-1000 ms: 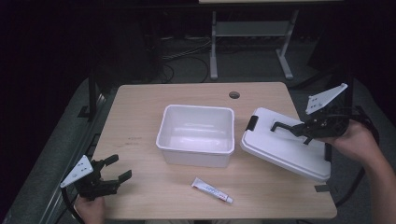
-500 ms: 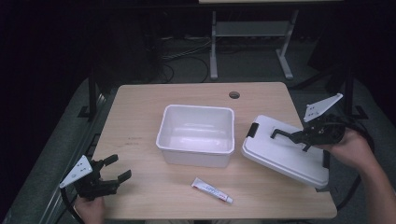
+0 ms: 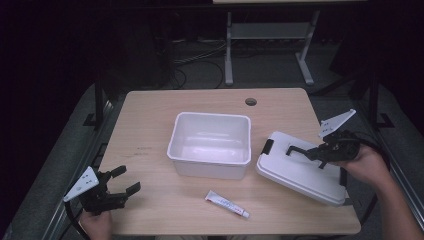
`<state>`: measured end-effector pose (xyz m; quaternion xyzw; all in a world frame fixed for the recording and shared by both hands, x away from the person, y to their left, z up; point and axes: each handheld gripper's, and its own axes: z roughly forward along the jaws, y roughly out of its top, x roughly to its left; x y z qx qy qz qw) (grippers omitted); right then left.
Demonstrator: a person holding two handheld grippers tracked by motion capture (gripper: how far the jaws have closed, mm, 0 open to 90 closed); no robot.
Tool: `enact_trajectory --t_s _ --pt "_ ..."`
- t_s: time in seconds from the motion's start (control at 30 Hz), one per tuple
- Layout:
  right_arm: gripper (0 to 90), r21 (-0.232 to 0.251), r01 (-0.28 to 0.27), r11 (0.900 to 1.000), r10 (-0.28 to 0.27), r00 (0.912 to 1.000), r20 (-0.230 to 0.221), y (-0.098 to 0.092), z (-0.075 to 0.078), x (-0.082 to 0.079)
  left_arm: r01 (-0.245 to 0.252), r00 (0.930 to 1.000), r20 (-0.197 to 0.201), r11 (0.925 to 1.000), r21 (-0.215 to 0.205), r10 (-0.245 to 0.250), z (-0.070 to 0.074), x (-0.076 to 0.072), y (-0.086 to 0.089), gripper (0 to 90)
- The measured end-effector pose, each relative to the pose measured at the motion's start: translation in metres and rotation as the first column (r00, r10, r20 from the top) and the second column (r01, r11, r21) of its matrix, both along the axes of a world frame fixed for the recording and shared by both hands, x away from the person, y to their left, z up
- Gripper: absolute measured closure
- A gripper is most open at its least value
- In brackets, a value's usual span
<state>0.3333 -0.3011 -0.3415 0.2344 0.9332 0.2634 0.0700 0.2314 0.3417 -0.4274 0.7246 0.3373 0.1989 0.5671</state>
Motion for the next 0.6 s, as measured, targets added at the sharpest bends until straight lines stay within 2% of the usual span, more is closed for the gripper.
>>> enact_trajectory --t_s 0.4,0.6 --pt "84.3 -0.007 -0.009 1.0 0.009 0.9996 -0.026 0.009 -0.03 0.003 -0.001 1.0 0.001 1.0 0.0 0.001 0.0 0.0 0.0 15.7" --pt "84.3 -0.028 -0.018 0.999 0.017 0.999 -0.042 0.016 -0.045 0.005 -0.002 1.0 0.002 1.0 -0.005 0.002 0.0 0.0 0.0 15.7"
